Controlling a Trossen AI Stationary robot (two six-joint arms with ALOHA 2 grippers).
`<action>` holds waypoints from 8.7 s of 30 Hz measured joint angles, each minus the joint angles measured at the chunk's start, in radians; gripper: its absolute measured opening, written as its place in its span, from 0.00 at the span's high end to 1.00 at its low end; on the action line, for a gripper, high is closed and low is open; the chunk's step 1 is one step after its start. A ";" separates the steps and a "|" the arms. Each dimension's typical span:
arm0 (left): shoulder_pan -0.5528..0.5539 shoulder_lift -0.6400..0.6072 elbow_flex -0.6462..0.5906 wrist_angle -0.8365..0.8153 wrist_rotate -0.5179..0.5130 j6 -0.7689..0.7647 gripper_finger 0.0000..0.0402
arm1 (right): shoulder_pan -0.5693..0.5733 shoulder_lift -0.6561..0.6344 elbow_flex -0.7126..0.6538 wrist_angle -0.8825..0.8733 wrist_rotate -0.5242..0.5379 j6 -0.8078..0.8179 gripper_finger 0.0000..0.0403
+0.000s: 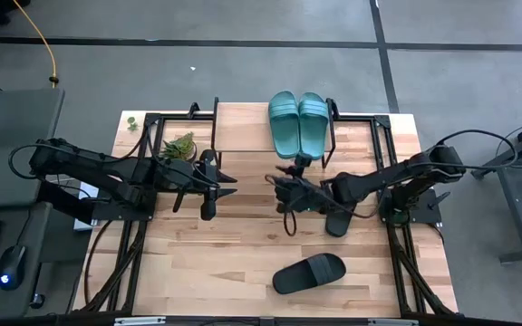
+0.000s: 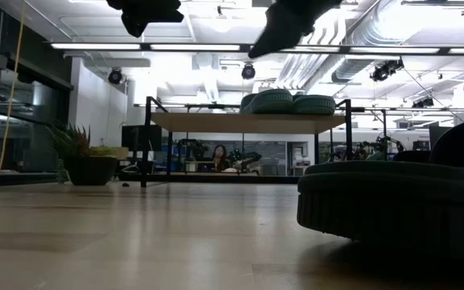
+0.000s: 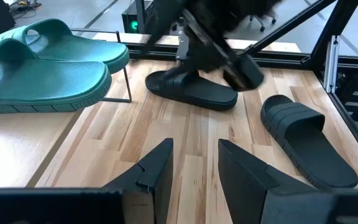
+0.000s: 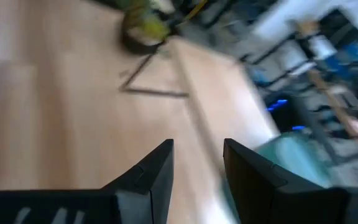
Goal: Pick and place slides into the shelf
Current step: Put the top black slide on the shelf
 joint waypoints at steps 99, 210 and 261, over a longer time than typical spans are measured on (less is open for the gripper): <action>0.000 0.000 0.001 0.113 -0.025 0.009 0.72 | 0.239 0.000 -0.168 -0.937 -0.378 0.802 0.68; 0.000 0.000 0.001 0.130 0.015 0.164 0.72 | 0.193 0.000 -0.097 -0.664 -0.176 0.609 1.00; -0.210 0.053 0.001 0.091 0.194 0.675 0.72 | 0.339 -0.129 -0.097 0.154 -0.395 0.097 1.00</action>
